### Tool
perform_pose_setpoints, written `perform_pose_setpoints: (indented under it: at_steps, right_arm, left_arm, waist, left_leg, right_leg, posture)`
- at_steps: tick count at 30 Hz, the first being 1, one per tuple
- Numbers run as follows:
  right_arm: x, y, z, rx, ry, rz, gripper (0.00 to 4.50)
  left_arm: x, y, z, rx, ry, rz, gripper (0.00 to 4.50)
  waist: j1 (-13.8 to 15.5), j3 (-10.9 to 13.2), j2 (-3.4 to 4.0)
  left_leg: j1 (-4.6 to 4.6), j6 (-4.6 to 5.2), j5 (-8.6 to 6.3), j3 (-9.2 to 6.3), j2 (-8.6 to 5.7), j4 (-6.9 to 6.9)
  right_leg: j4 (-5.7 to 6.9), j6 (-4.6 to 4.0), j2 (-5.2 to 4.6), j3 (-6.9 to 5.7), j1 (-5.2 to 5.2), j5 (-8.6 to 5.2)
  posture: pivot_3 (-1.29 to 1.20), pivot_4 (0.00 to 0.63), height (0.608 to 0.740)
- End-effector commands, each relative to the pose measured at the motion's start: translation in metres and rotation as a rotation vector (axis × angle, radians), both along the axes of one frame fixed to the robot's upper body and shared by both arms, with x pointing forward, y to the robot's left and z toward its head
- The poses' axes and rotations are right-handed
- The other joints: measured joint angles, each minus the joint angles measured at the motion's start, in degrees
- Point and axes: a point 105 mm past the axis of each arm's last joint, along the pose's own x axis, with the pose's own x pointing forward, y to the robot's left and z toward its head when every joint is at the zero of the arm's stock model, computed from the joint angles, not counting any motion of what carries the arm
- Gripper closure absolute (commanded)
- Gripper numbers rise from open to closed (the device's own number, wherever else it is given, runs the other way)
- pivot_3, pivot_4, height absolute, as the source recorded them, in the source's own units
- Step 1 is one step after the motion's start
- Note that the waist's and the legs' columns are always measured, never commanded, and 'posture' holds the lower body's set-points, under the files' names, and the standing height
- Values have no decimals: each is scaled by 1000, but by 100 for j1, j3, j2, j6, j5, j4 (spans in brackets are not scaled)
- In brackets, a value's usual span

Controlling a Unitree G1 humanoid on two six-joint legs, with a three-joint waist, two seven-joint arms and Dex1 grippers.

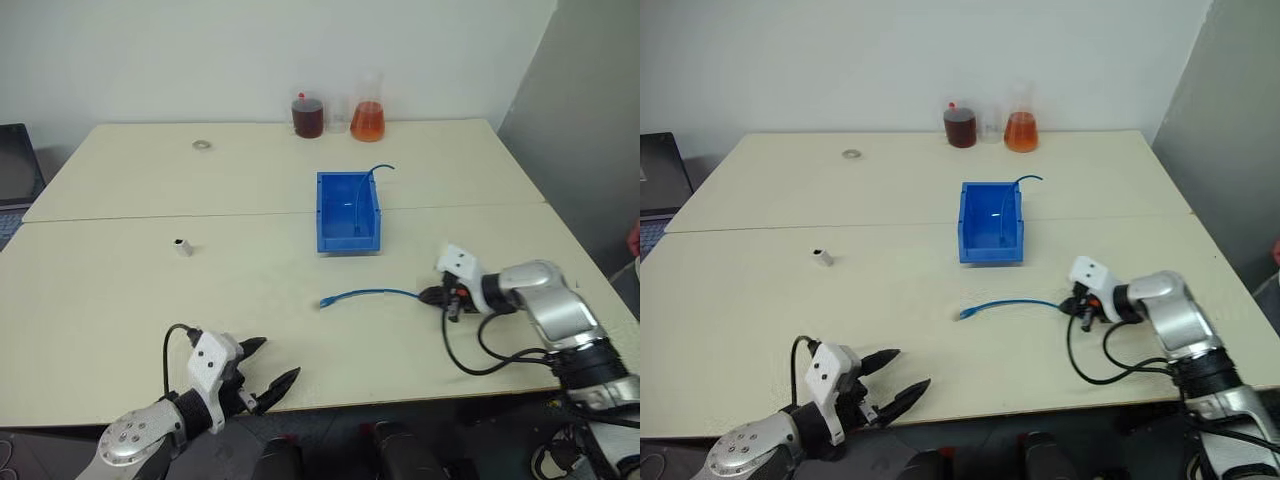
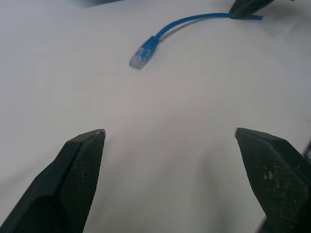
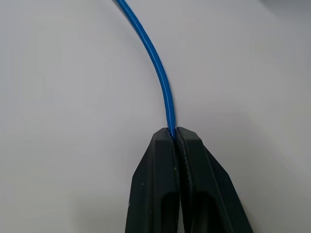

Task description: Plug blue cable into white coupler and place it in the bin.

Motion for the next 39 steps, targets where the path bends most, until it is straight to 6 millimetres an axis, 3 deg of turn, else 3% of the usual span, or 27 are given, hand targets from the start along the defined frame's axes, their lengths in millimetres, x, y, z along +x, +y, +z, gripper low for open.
perform_pose_setpoints:
  at_steps: [1,8,19,31,35,39]
  right_arm:
    - [4,18,-3,7,14,4,4419]
    - [16,25,2,18,36,-89,4419]
    - [-4,34,8,49,109,-102,4419]
    - [-9,17,10,43,144,-195,4419]
    - [-14,23,15,86,170,-186,3652]
    - [-17,27,20,105,162,-168,2593]
  left_arm:
    - [-1,9,9,8,-71,104,0]
    - [5,20,7,-27,-87,225,0]
    - [10,18,6,-20,-93,205,0]
    - [13,14,6,-26,-94,191,0]
    - [13,13,5,-28,-95,189,0]
    - [13,12,5,-27,-94,186,0]
  waist:
    - [0,-2,-3]
    - [-10,-1,-2]
    - [3,1,1]
    - [40,4,4]
    - [66,4,4]
    - [79,7,7]
  left_leg:
    - [-3,-3,-2,1,0,0]
    - [-2,-9,-6,8,4,-1]
    - [-19,-12,-10,10,2,-9]
    - [-62,-13,-11,7,0,-12]
    - [-62,-12,-11,7,0,-12]
    - [-65,-13,-11,7,0,-12]
  right_leg:
    - [-3,0,0,0,-1,0]
    - [0,-3,0,4,-9,-1]
    - [-3,-7,0,5,-28,-4]
    - [-9,-7,-1,0,-64,-4]
    - [-9,-7,-1,0,-64,-4]
    - [-9,-7,-1,-1,-67,-5]
  posture:
    - [0,150,740]
    - [0,150,740]
    - [0,150,740]
    - [0,150,740]
    - [0,150,740]
    - [0,150,740]
